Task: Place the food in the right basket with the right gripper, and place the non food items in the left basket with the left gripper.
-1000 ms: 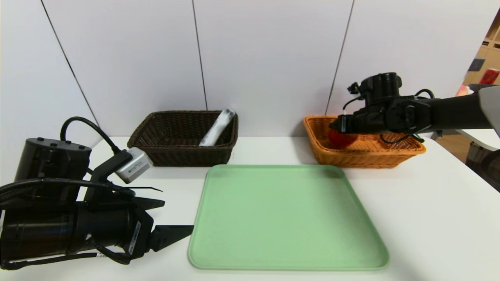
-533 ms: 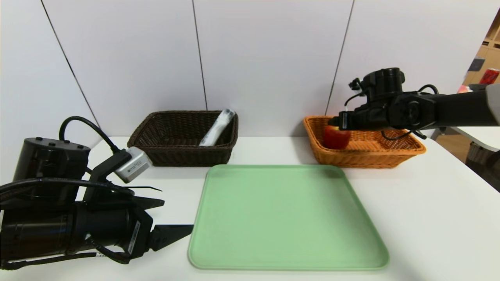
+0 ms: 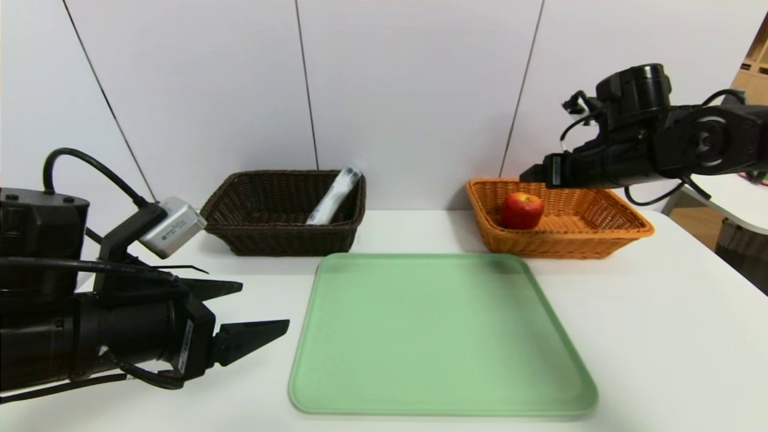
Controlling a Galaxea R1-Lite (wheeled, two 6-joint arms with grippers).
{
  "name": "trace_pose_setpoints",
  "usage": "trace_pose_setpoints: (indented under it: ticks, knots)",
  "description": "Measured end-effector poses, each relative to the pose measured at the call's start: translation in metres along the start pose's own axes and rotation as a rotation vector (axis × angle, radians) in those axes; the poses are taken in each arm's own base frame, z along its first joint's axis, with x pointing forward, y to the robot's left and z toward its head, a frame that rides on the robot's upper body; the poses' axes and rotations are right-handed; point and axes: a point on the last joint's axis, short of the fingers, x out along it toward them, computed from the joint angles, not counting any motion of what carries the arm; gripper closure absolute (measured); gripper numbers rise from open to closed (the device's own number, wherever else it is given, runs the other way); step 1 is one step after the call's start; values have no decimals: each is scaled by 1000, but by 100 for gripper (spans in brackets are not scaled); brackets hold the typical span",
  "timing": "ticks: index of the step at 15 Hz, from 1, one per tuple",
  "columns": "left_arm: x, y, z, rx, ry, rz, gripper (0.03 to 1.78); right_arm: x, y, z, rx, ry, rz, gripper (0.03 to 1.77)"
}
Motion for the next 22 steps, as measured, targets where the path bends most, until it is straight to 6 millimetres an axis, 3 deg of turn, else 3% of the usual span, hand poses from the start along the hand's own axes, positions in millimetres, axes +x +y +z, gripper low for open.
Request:
trace_pose_setpoints:
  ticks: [3, 12, 22]
  knots:
    - [-10, -1, 7, 12, -45, 88, 12, -49, 4, -9, -16, 40, 21, 12]
    - [-33, -1, 11, 10, -99, 390, 12, -178, 7, -69, -59, 44, 119, 11]
    - [-87, -14, -3, 25, -150, 454, 12, -290, -30, -158, -51, -42, 129, 11]
